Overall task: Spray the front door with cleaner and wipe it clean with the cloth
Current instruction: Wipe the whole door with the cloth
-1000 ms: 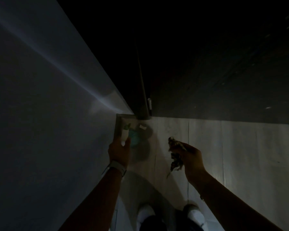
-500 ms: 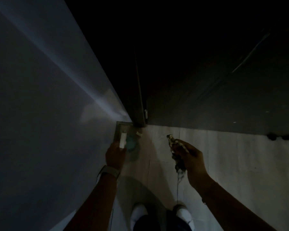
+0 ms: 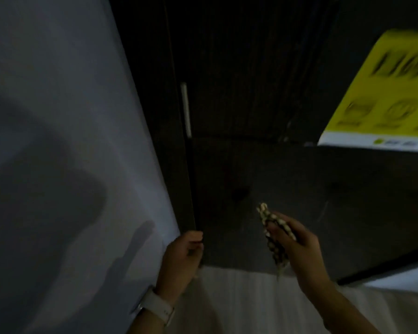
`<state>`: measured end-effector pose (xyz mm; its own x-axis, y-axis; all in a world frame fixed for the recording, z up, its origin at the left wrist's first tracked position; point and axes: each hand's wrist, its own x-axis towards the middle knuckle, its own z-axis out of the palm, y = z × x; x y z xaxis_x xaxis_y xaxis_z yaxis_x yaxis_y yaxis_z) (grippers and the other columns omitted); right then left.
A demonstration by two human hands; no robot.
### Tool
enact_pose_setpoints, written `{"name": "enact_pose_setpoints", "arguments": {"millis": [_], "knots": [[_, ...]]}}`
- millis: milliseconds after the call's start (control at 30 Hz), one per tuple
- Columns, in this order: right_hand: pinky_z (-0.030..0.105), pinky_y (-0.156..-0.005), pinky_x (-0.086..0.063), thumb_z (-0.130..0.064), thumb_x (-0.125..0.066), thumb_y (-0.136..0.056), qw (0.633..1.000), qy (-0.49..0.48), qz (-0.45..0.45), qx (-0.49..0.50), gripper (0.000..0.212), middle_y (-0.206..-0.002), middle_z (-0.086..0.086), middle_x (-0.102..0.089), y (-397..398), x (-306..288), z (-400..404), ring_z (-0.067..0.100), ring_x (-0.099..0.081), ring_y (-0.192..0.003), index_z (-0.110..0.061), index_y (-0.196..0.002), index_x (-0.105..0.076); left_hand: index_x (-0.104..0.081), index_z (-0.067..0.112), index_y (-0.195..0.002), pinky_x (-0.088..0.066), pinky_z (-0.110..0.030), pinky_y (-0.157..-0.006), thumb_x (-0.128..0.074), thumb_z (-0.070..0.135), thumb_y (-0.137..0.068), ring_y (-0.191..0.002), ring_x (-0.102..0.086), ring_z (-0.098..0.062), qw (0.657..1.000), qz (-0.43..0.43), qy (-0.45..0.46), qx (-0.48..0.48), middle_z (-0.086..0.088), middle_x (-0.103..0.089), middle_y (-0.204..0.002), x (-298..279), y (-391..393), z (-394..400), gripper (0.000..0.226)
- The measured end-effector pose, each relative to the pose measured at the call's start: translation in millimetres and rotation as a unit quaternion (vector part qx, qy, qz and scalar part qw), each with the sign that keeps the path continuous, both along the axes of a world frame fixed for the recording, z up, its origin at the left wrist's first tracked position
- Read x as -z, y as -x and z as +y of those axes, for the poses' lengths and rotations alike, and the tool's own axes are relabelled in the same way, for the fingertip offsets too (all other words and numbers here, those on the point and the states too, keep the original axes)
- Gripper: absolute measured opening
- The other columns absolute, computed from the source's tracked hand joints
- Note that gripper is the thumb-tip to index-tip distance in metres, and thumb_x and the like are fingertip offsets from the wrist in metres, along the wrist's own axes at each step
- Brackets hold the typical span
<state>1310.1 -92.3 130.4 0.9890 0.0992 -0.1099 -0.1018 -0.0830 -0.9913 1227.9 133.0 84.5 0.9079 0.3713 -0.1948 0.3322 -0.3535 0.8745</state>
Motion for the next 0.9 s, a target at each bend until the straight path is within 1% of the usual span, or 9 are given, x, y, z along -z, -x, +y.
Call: {"name": "enact_pose_setpoints", "arguments": {"millis": [133, 267, 333, 400, 467, 600, 667, 767, 900], "knots": [[0.017, -0.073, -0.053, -0.008, -0.067, -0.086, 0.991, -0.005, -0.132, -0.008, 0.023, -0.094, -0.002, -0.075, -4.1, -108.4, -10.2, 0.01, -0.068, -0.086, -0.019, -0.105, -0.073, -0.061, 0.033, -0.108, -0.047, -0.021, -0.097, -0.058, 0.008, -0.094, -0.105, -0.06, -0.001, 0.993, -0.102, -0.041, 0.037, 0.015, -0.064, -0.111, -104.5, -24.1, -8.6, 0.029], [0.033, -0.086, -0.052, -0.017, -0.07, -0.084, 0.973, -0.044, -0.224, 0.017, 0.022, -0.101, 0.0, -0.075, -4.7, -197.2, -16.5, 0.018, -0.068, -0.098, -0.021, -0.104, -0.074, -0.061, 0.034, -0.108, -0.047, -0.013, -0.092, -0.058, 0.008, -0.093, -0.101, -0.057, 0.009, 0.97, -0.209, -0.088, 0.086, 0.019, -0.062, -0.109, -198.0, -45.6, -15.8, 0.03], [0.033, -0.08, -0.052, -0.021, -0.071, -0.081, 0.961, -0.07, -0.265, 0.037, 0.022, -0.097, 0.001, -0.075, -7.3, -239.1, -22.4, 0.019, -0.068, -0.091, -0.022, -0.103, -0.074, -0.06, 0.036, -0.108, -0.044, -0.005, -0.085, -0.058, 0.009, -0.093, -0.1, -0.055, 0.014, 0.952, -0.262, -0.115, 0.104, 0.021, -0.061, -0.109, -246.7, -55.3, -19.5, 0.031], [0.025, -0.065, -0.052, -0.012, -0.069, -0.085, 0.95, -0.092, -0.294, 0.05, 0.02, -0.087, 0.003, -0.073, -12.2, -276.9, -28.3, 0.017, -0.066, -0.076, -0.017, -0.104, -0.073, -0.058, 0.04, -0.107, -0.042, -0.001, -0.081, -0.058, 0.011, -0.093, -0.1, -0.053, 0.017, 0.934, -0.309, -0.142, 0.113, 0.023, -0.059, -0.109, -291.7, -66.5, -20.4, 0.032], [0.022, -0.062, -0.053, -0.007, -0.067, -0.087, 0.932, -0.056, -0.353, 0.063, 0.022, -0.089, 0.004, -0.072, -21.3, -309.0, -35.6, 0.018, -0.068, -0.077, -0.018, -0.106, -0.072, -0.056, 0.042, -0.106, -0.043, -0.002, -0.082, -0.058, 0.013, -0.094, -0.102, -0.05, 0.018, 0.912, -0.352, -0.175, 0.118, 0.026, -0.055, -0.109, -333.8, -77.2, -19.8, 0.031], [0.011, -0.073, -0.049, -0.007, -0.069, -0.086, 0.869, 0.054, -0.481, 0.099, 0.026, -0.102, -0.002, -0.063, -53.6, -357.4, -45.5, 0.004, -0.063, -0.091, -0.016, -0.11, -0.071, -0.059, 0.033, -0.114, -0.032, -0.004, -0.093, -0.058, 0.015, -0.093, -0.119, -0.042, 0.008, 0.847, -0.437, -0.286, 0.099, 0.021, -0.05, -0.125, -400.0, -106.2, -17.6, 0.029], [0.014, -0.076, -0.048, -0.009, -0.07, -0.086, 0.826, 0.116, -0.537, 0.123, 0.03, -0.102, -0.004, -0.061, -77.4, -372.9, -46.4, 0.007, -0.062, -0.092, -0.015, -0.115, -0.07, -0.062, 0.024, -0.118, -0.03, -0.015, -0.103, -0.06, 0.013, -0.091, -0.126, -0.039, -0.002, 0.802, -0.483, -0.347, 0.065, 0.01, -0.05, -0.132, -426.3, -123.5, -13.7, 0.029], [0.017, -0.082, -0.043, -0.009, -0.071, -0.086, 0.762, 0.199, -0.594, 0.166, 0.034, -0.103, -0.001, -0.06, -115.1, -385.7, -42.6, 0.013, -0.056, -0.096, -0.012, -0.119, -0.068, -0.059, 0.016, -0.125, -0.03, -0.044, -0.111, -0.061, 0.014, -0.089, -0.134, -0.038, -0.021, 0.733, -0.517, -0.443, 0.008, -0.003, -0.046, -0.142, -455.5, -149.7, 2.0, 0.036], [0.008, -0.091, -0.034, 0.0, -0.072, -0.081, 0.717, 0.227, -0.623, 0.217, 0.043, -0.113, 0.008, -0.058, -145.4, -387.4, -22.1, 0.008, -0.043, -0.107, -0.007, -0.123, -0.064, -0.044, 0.014, -0.14, -0.014, -0.054, -0.118, -0.054, 0.026, -0.094, -0.144, -0.025, -0.027, 0.679, -0.502, -0.533, -0.056, -0.01, -0.03, -0.155, -479.6, -177.9, 33.0, 0.048]]}}
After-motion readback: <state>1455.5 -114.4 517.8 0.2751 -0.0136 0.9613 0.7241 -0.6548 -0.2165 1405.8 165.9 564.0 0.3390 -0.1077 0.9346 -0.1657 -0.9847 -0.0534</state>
